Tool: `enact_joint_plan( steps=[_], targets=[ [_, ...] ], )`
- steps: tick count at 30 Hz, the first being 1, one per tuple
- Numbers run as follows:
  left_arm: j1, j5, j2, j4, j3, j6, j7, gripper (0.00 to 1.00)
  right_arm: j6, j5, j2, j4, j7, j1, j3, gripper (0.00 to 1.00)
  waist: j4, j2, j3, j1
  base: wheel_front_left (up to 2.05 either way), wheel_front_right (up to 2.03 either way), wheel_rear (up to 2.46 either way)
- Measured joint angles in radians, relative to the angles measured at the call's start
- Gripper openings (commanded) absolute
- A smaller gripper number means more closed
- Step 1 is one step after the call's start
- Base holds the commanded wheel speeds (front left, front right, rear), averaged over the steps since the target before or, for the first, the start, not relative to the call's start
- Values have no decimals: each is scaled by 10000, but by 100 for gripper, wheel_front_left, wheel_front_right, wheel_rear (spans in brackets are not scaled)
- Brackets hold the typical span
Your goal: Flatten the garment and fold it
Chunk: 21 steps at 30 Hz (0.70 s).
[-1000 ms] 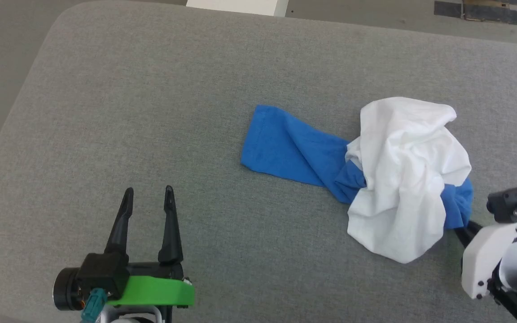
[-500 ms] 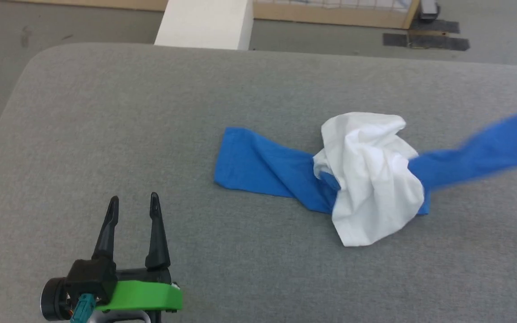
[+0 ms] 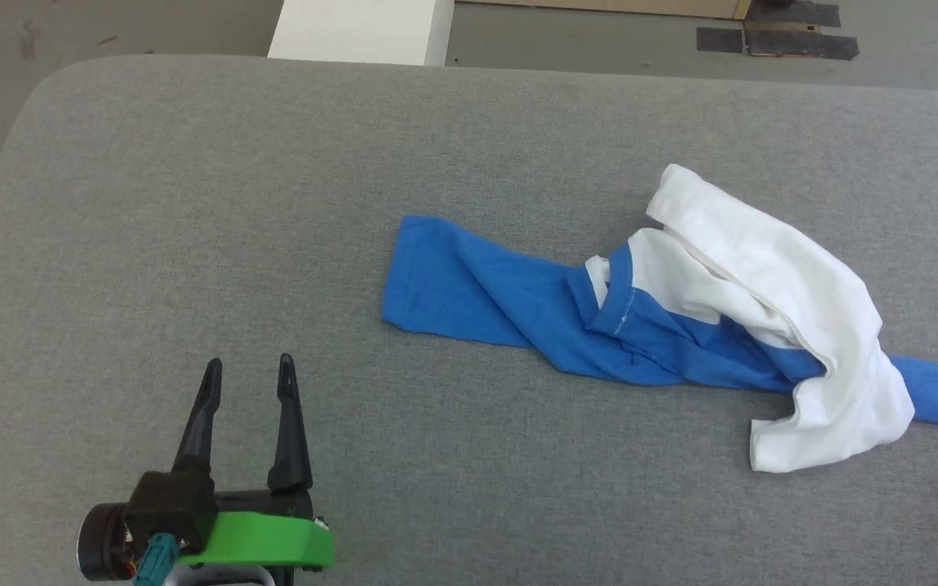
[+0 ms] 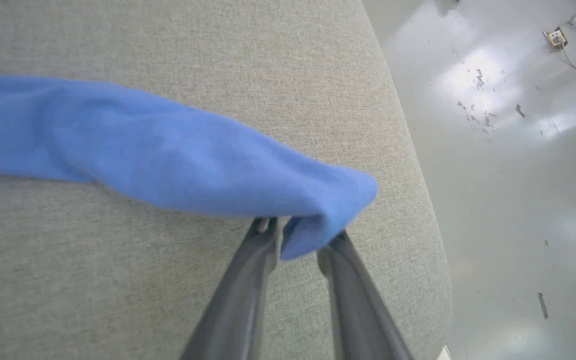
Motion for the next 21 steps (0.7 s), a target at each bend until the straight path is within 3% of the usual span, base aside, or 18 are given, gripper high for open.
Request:
enact_joint_plan(
  steps=[4,8,16,21],
  targets=[
    [-32,8,-2,61,-40,-21,0,100,0,33,153,-63,-529,-606,472,100,-108,0,-52,0,0,0,0],
    [-39,8,-2,81,-54,-46,0,100,-2,395,35,-963,-648,-1174,1350,100,-218,-1,-215,0,0,0,0],
    [-38,-40,-6,94,-261,-44,0,100,-2,1918,69,-2999,704,-1281,3812,100,-124,0,-356,0,0,0,0],
    [-37,-115,-8,111,-337,-36,0,100,-2,2433,412,-3549,1413,-831,4851,100,157,0,-310,0,0,0,0]
  ],
)
